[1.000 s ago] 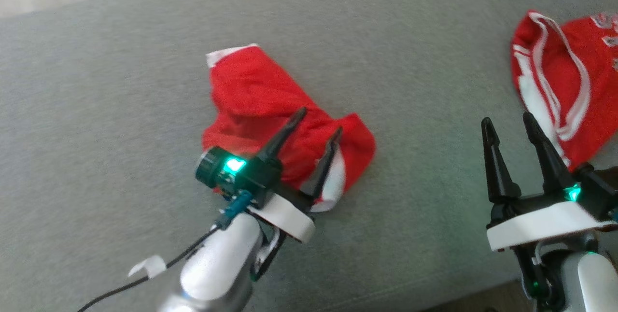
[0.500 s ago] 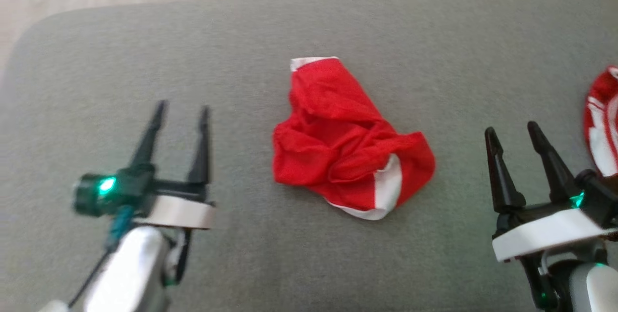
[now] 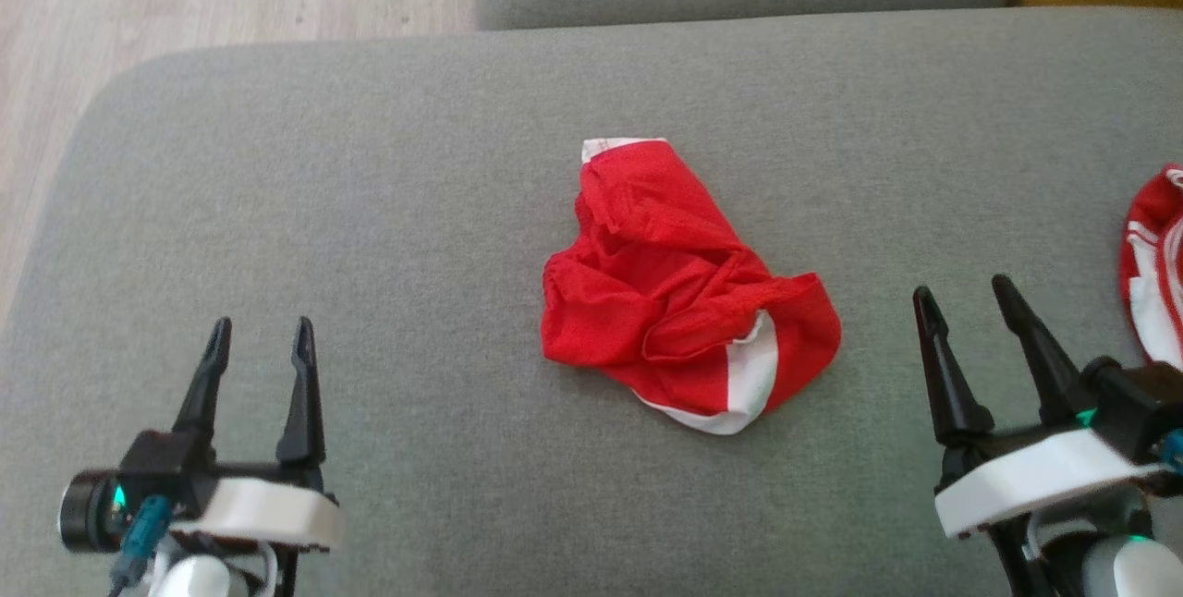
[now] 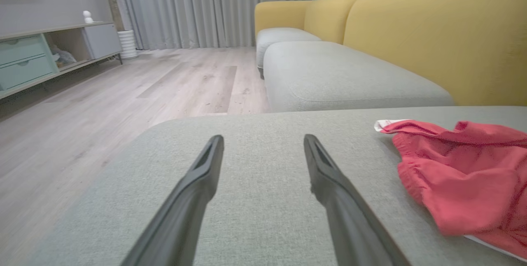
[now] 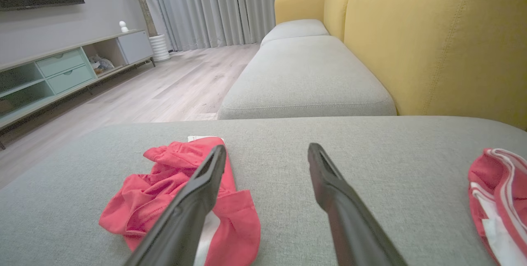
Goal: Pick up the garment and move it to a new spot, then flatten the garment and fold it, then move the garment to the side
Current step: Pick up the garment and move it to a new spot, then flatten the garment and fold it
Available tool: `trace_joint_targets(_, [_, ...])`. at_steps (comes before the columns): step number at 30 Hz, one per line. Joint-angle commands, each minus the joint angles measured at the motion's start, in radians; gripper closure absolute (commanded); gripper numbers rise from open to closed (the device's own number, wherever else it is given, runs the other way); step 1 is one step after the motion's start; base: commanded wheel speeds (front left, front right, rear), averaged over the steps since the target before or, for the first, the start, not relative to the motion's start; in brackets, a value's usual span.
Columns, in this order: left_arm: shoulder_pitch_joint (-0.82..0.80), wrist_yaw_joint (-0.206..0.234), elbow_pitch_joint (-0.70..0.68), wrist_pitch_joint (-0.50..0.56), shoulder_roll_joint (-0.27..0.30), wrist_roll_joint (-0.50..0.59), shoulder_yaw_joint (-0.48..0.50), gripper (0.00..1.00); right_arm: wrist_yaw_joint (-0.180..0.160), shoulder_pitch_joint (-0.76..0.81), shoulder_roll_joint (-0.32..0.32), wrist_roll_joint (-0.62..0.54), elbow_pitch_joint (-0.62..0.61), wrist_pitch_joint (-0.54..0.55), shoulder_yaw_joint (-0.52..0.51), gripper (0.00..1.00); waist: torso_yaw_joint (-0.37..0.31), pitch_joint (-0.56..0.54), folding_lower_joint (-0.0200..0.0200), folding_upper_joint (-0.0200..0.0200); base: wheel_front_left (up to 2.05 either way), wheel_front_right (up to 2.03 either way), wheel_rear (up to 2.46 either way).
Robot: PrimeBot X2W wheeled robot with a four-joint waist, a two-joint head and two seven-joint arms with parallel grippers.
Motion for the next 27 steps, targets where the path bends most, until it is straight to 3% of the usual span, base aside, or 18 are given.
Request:
trace_joint_targets(1, [-0.01, 0.016, -0.062, 0.015, 0.033, -0.002, 0.036, 0.0, -0.001, -0.011, -0.013, -0.008, -0.037, 0.003, 0.021, 0.0, -0.011, -0.015, 0.0001, -0.0001, 0.0, 0.0, 0.0])
trace_joint_targets(27, [0.033, 0.042, -0.123, 0.061, 0.027, -0.019, 0.005, 0.0, -0.001, 0.012, 0.001, -0.01, -0.041, 0.021, 0.024, 0.0, -0.018, -0.031, 0.0001, -0.0001, 0.0, 0.0, 0.0])
